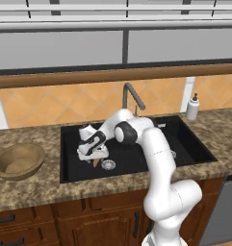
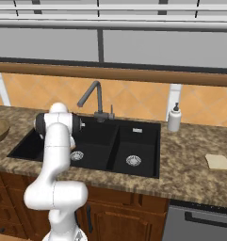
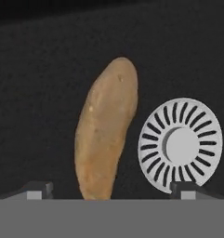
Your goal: Pick the sweet potato from the sink and place it in the bowl. Then pick the bowl and place it in the microwave. Then close the microwave door and press the start button.
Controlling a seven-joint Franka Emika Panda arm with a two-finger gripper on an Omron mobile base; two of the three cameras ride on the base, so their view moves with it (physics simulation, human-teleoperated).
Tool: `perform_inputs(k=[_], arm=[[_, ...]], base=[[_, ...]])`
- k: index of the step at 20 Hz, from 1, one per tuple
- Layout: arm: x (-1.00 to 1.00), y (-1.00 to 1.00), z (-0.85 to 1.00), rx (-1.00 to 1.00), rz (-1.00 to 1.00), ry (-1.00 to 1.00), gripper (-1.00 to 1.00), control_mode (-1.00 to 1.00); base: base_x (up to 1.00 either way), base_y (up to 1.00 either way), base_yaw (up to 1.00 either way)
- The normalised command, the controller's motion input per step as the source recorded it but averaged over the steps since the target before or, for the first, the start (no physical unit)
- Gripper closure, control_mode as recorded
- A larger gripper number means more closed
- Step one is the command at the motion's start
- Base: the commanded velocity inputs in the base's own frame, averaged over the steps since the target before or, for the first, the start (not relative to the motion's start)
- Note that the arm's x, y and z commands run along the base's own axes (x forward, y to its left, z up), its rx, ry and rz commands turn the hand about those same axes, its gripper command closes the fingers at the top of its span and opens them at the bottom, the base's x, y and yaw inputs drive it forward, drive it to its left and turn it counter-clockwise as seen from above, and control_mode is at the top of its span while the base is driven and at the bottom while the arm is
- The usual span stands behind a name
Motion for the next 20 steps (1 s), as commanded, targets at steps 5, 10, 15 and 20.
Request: perform_inputs(k=[5,10,15,20], arm=[[0.29,0.01,-0.46,0.0,0.12,0.0,-1.0,-1.0],[0.06,-0.01,-0.29,0.0,0.08,0.0,1.0,-1.0],[-0.13,-0.3,-0.33,0.03,0.05,0.0,1.0,-1.0],[-0.35,-0.12,-0.26,0.01,-0.01,0.01,1.0,-1.0]], base=[[0.0,0.0,0.0],[0.0,0.0,0.0],[0.0,0.0,0.0],[0.0,0.0,0.0]])
